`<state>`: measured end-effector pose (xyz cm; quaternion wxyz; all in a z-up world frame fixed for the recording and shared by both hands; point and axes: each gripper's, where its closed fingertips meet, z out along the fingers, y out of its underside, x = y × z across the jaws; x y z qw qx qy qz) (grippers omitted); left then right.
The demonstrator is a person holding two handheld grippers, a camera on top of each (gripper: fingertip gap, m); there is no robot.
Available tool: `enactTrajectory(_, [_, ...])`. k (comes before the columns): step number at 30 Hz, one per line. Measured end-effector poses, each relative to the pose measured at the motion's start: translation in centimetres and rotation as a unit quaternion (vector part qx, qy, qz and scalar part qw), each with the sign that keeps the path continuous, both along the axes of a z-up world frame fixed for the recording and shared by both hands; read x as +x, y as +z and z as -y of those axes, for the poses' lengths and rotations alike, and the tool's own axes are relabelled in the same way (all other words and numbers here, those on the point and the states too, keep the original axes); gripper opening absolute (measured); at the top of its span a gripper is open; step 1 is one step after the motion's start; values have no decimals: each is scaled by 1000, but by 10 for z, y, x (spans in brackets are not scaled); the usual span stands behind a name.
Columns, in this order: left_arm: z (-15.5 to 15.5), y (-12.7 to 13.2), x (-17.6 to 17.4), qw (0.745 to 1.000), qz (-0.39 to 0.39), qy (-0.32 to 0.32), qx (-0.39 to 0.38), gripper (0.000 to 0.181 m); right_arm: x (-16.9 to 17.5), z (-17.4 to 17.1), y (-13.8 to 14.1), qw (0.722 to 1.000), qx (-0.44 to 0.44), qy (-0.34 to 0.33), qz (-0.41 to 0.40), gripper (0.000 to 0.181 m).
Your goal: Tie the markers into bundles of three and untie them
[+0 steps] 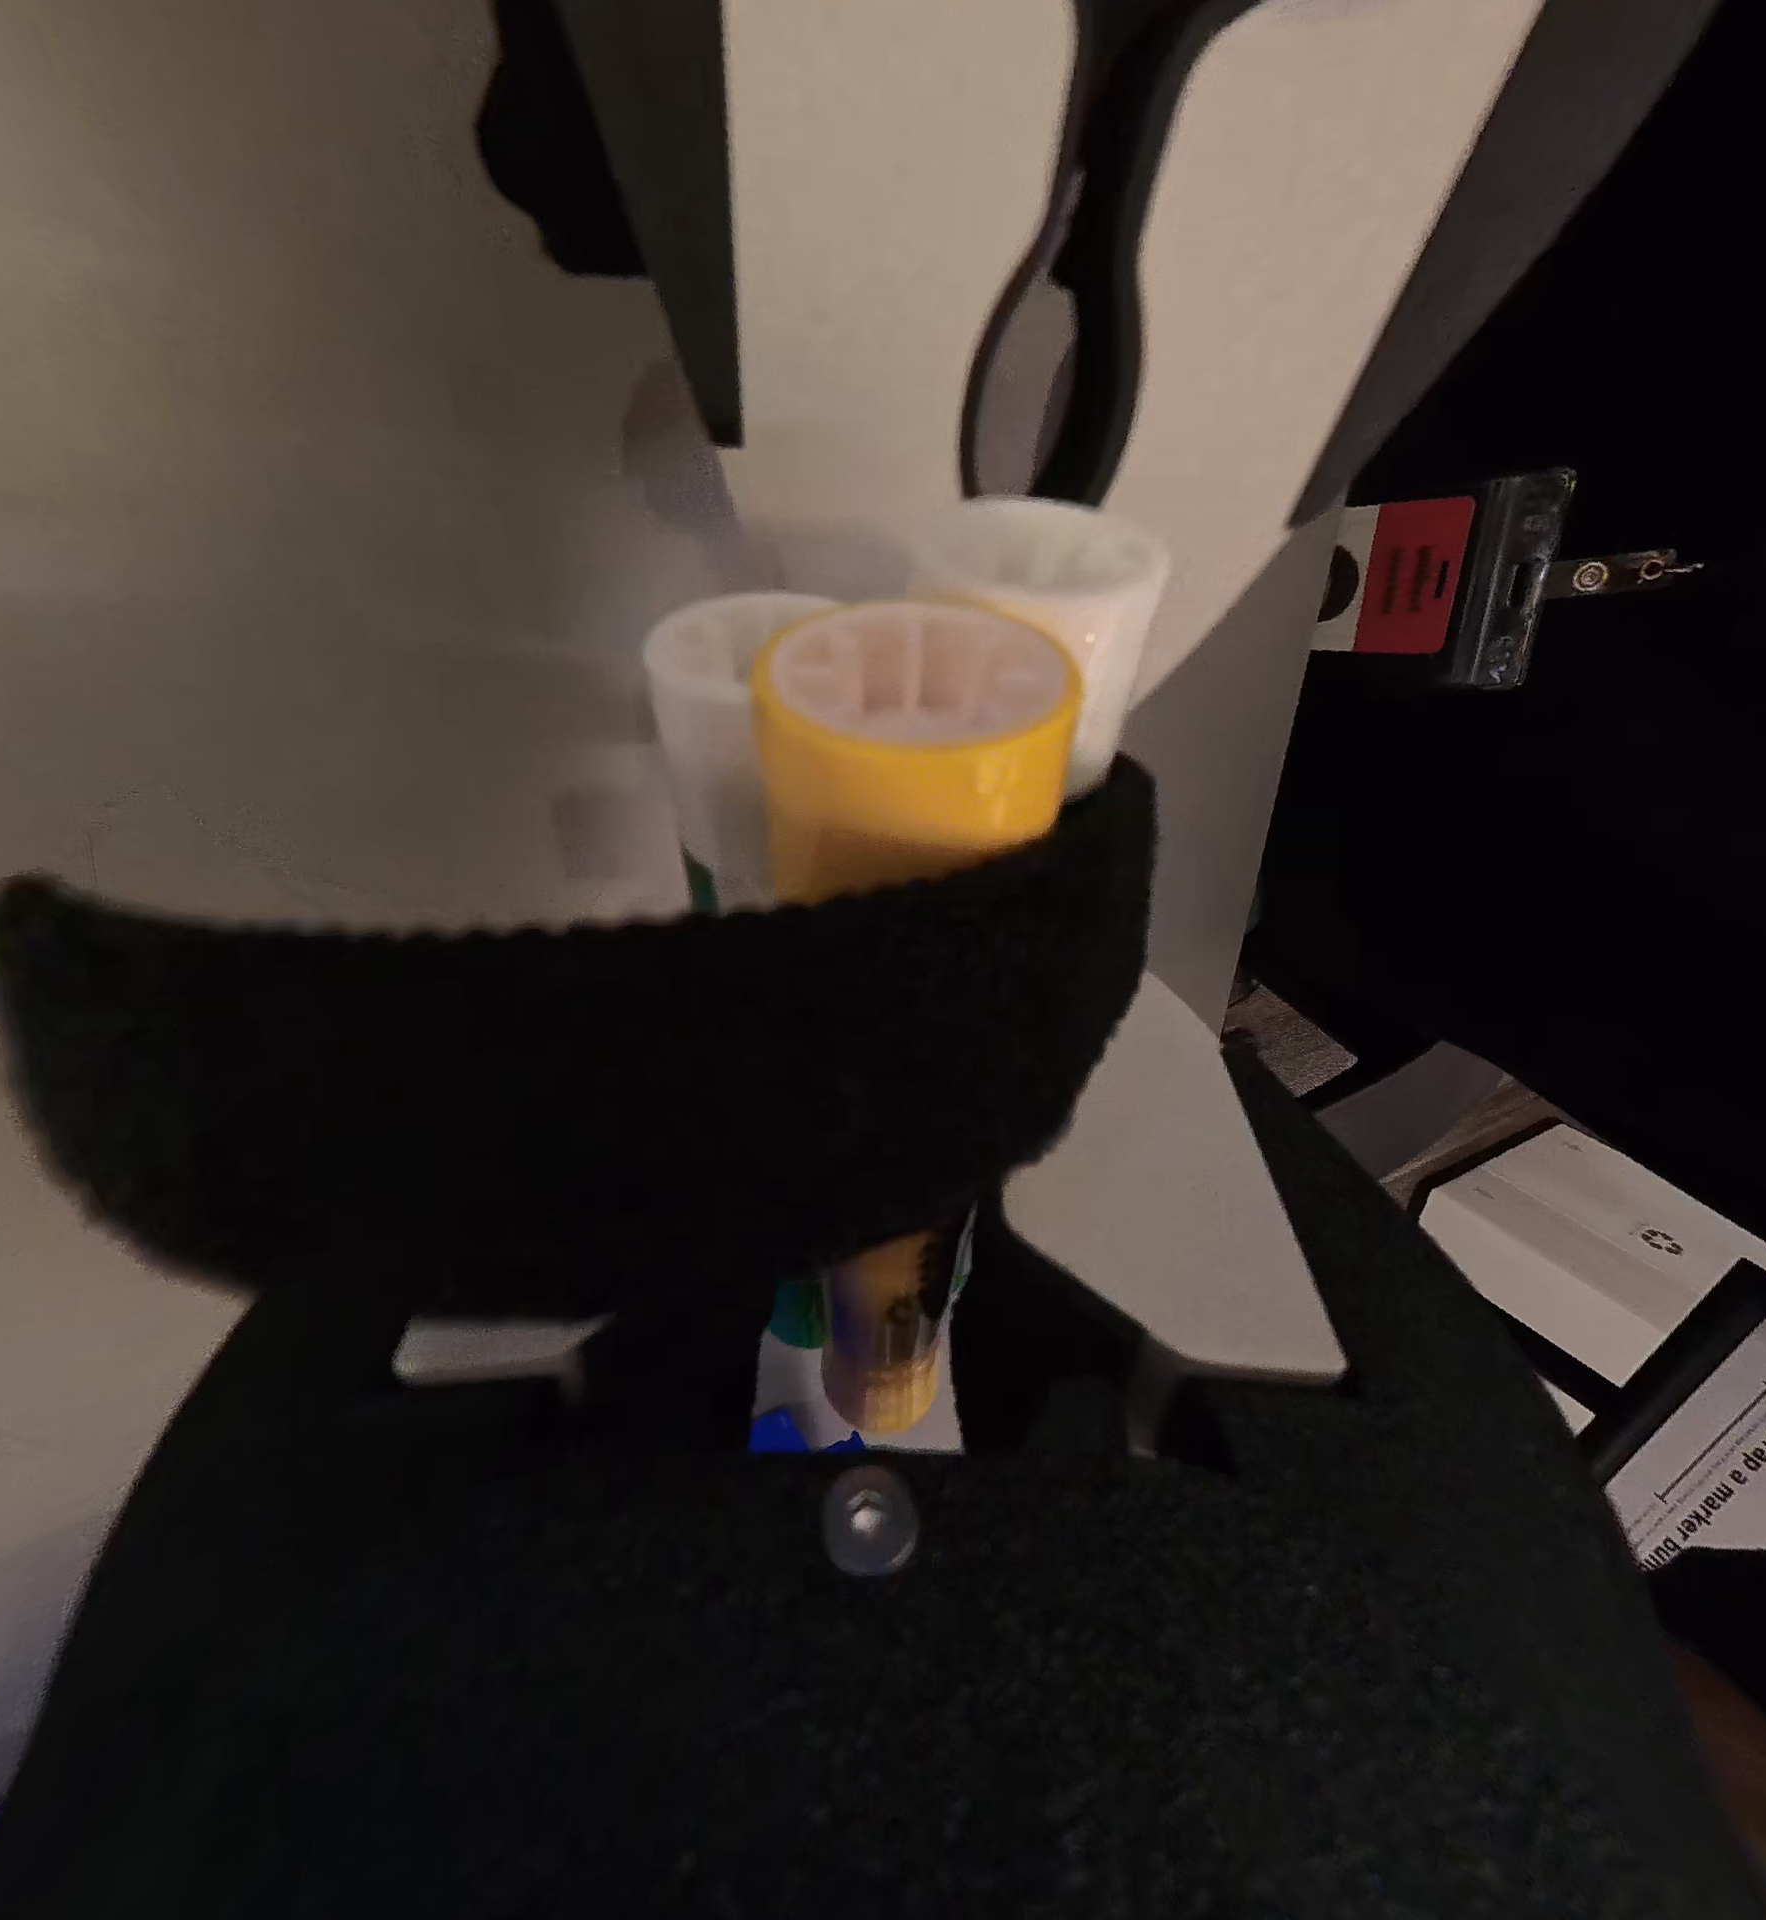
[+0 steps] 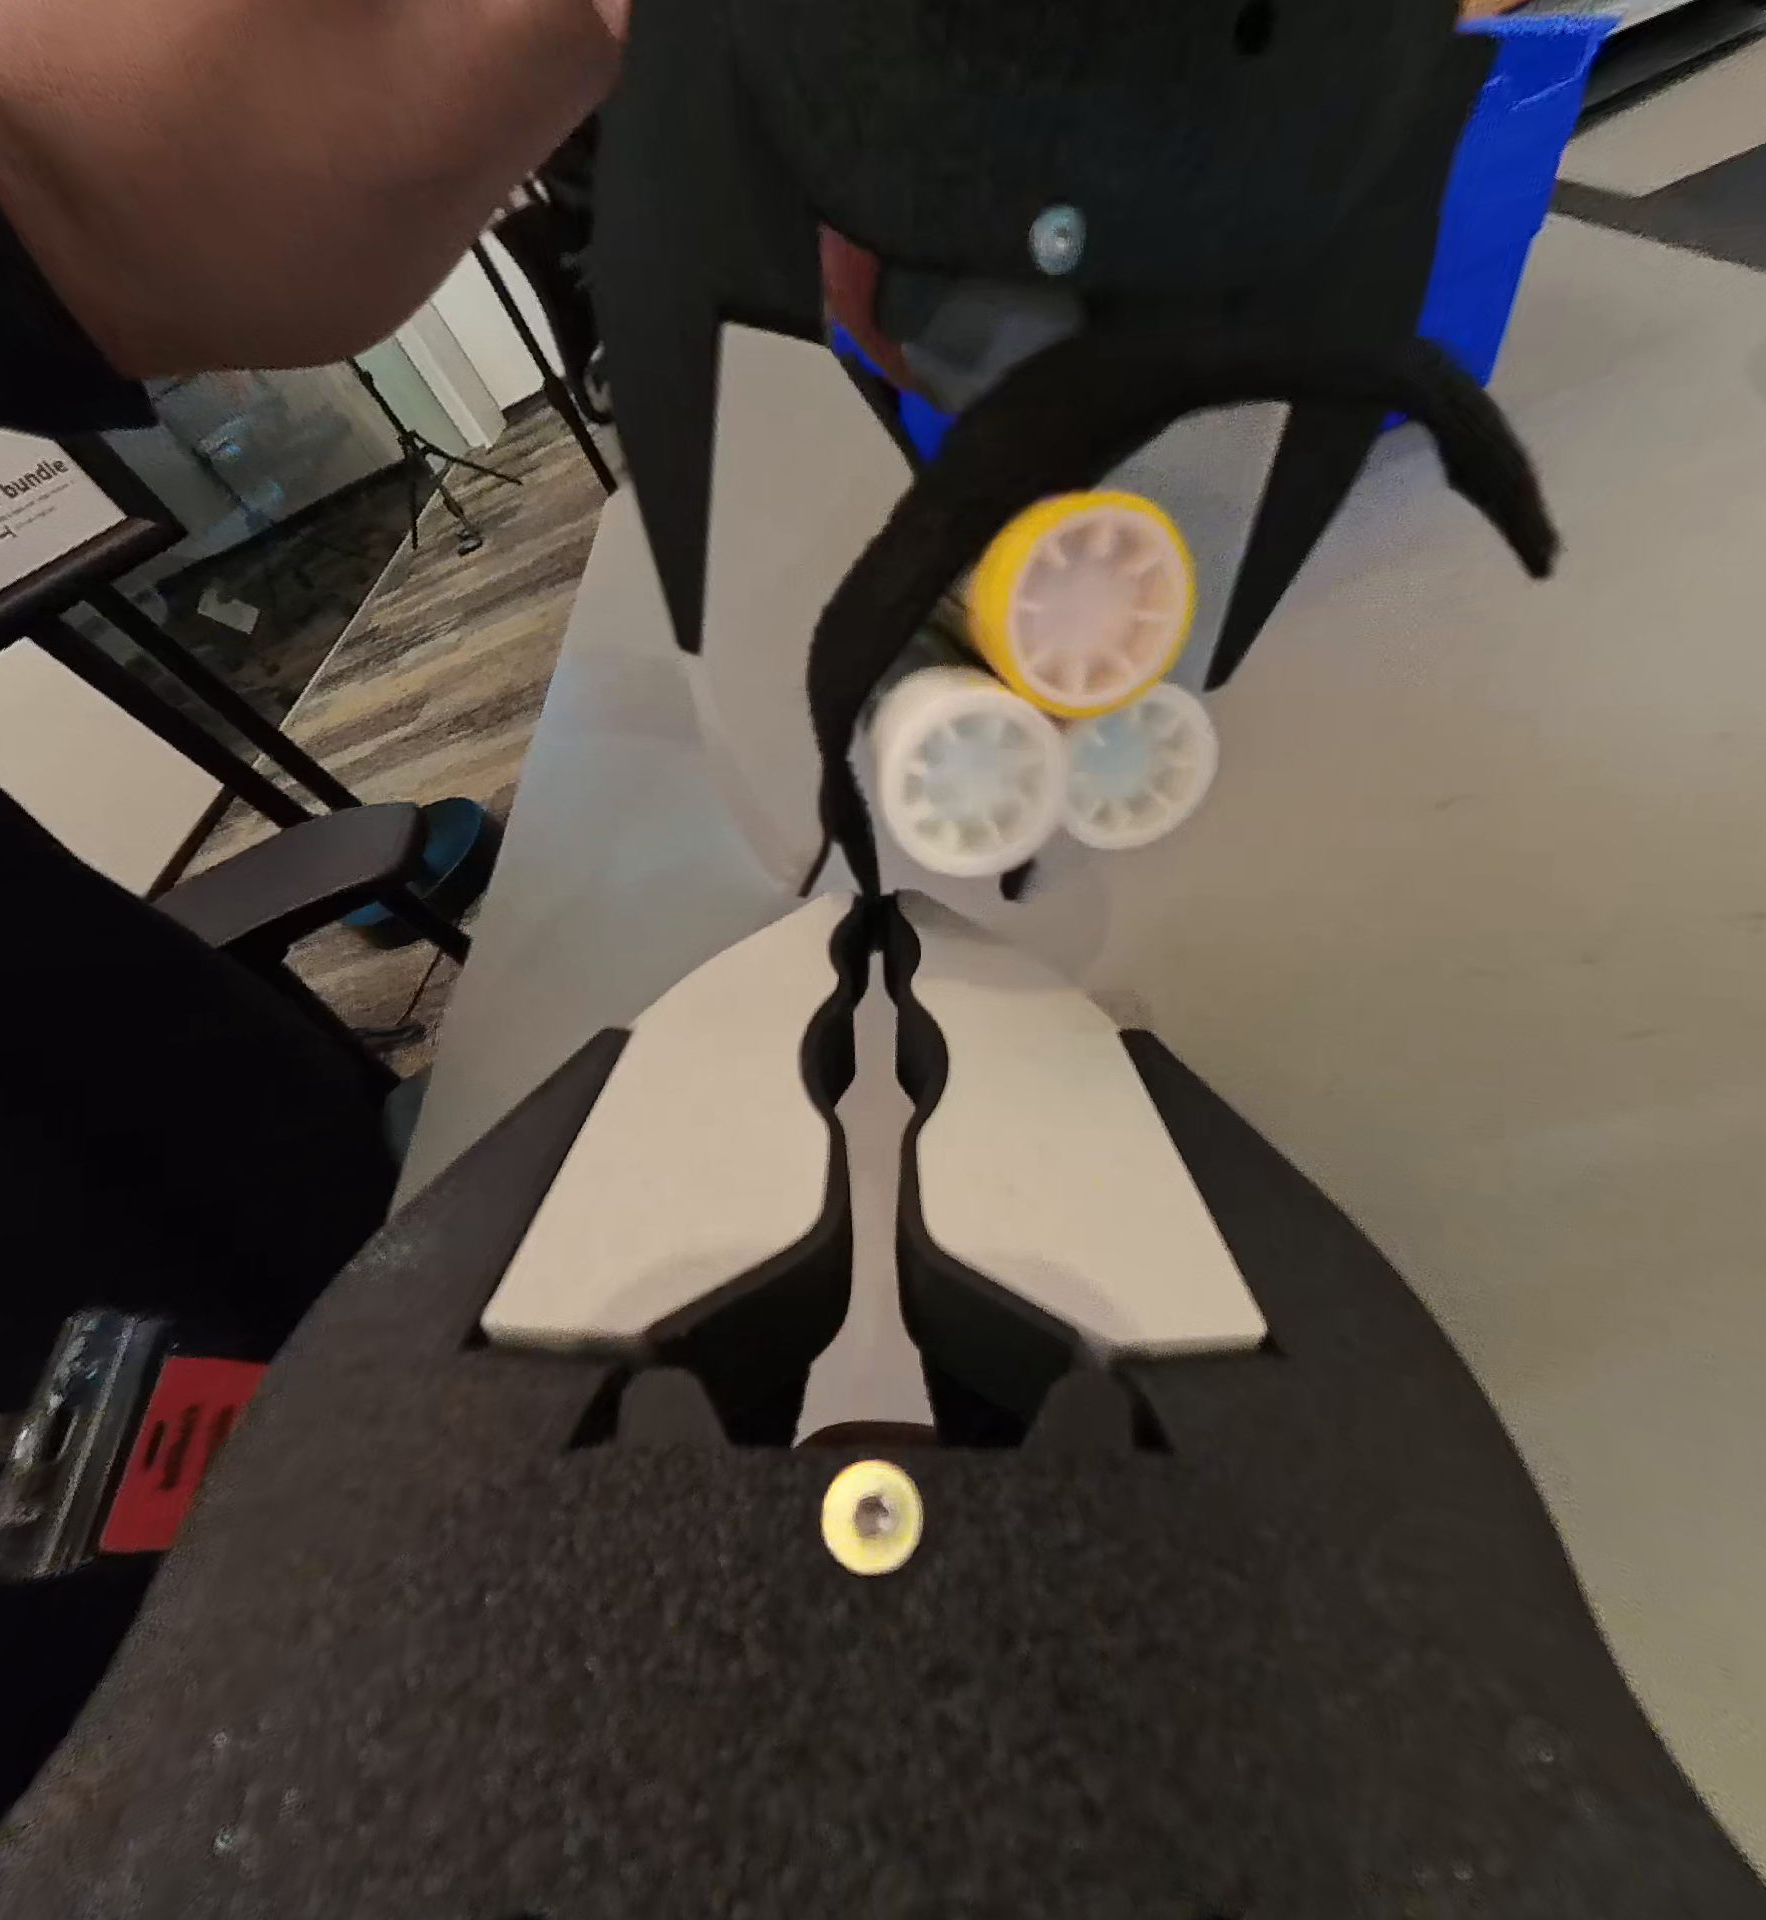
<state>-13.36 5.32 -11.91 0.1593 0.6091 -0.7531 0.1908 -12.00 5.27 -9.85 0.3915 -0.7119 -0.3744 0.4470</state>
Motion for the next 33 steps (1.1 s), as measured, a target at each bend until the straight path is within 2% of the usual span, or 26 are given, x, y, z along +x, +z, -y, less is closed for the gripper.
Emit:
enactTrajectory(5, [2, -1, 2, 1000, 4, -5, -1, 41, -1, 13, 0, 998, 8, 36, 45, 3])
enactTrajectory(8, [4, -1, 2, 1000, 7, -8, -2, 40, -3, 15, 1, 997, 29, 42, 55, 24])
enactTrajectory(10, [4, -1, 1, 1000, 9, -10, -1, 40, -4, 17, 7, 997, 43, 43, 46, 29])
enactTrajectory(12, [5, 0, 1, 1000, 11, -8, -6, 41, -3, 15, 10, 997, 52, 30, 43, 40])
enactTrajectory(17, [6, 2, 0, 1000, 12, -9, -11, 44, 11, 6, 20, 994, 99, -20, 43, 55])
enactTrajectory(20, [7, 5, 2, 1000, 18, -6, -16, 42, 23, 0, 29, 989, 136, -49, 36, 59])
enactTrajectory(22, [7, 7, 2, 1000, 22, -5, -19, 41, 28, -4, 35, 984, 165, -67, 23, 76])
enactTrajectory(26, [10, 8, 1, 1000, 19, -8, -19, 41, 30, -11, 41, 972, 218, -86, 21, 96])
enactTrajectory(29, [13, 9, -1, 1000, 17, -12, -23, 42, 25, -14, 43, 963, 255, -81, 13, 113])
enactTrajectory(33, [18, 10, -3, 999, 17, -19, -30, 43, 15, -9, 40, 962, 270, -31, 14, 113])
